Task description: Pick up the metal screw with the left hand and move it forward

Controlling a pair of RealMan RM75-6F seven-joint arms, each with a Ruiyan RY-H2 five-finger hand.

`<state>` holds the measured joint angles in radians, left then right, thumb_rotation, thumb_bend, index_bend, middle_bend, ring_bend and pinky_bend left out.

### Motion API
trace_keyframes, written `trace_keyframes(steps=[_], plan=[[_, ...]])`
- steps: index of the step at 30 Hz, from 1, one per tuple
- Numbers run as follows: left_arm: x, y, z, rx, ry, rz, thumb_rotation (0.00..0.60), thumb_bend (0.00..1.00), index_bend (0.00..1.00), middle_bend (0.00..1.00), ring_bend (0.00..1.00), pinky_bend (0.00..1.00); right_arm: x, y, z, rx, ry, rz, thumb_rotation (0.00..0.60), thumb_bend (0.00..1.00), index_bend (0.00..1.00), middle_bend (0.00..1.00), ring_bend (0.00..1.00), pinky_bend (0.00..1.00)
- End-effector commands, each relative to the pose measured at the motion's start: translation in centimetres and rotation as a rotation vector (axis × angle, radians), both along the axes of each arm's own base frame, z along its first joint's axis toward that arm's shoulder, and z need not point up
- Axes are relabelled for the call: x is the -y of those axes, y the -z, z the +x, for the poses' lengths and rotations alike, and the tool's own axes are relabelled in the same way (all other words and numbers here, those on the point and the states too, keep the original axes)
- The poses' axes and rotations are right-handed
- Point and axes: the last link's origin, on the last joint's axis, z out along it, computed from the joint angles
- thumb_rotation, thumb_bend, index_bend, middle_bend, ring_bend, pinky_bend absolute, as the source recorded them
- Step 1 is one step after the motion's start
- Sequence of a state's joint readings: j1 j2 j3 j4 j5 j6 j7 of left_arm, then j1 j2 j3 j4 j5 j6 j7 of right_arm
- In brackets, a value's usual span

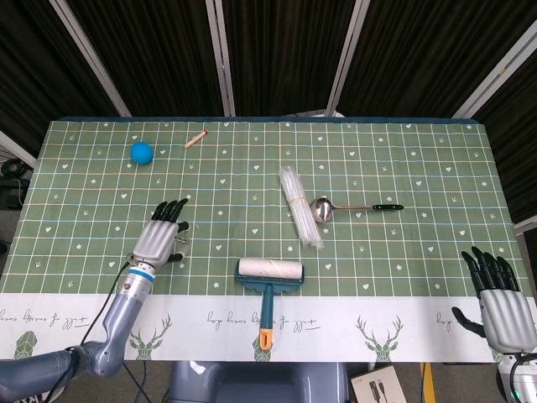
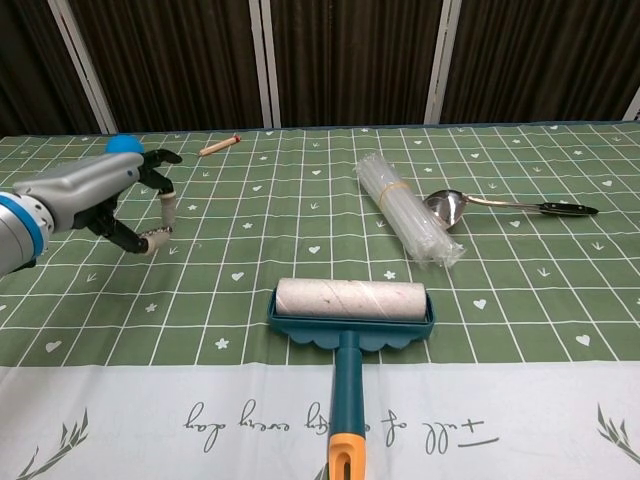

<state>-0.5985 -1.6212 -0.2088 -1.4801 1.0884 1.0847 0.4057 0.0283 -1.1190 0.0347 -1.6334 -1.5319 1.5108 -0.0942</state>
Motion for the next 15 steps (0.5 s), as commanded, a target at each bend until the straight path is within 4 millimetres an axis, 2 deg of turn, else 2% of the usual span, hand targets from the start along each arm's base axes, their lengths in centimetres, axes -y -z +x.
trace_keyframes(steps=[1,6,15], plan=[[-1.2,-2.0,0.9,0.29,-0.099,0.036,0.6,0.41,0.59,0.0,0.0,0.0,0.0,0.0,0.0,0.001,0.0,0.001,0.6,0.11,0.0,0.0,0.0,0.04],[-2.7,-2.9,0.8,0.589,-0.253,0.033,0.6,0.41,0.59,0.0,0.0,0.0,0.0,0.0,0.0,0.004,0.002,0.003,0.6,0.11,0.0,0.0,0.0,0.04],[-5.3,-3.4,-1.4,0.744,-0.402,0.045,0.6,0.41,0.6,0.0,0.0,0.0,0.1,0.2,0.0,0.013,0.002,0.011,0.6,0.11,0.0,0.0,0.0,0.04]])
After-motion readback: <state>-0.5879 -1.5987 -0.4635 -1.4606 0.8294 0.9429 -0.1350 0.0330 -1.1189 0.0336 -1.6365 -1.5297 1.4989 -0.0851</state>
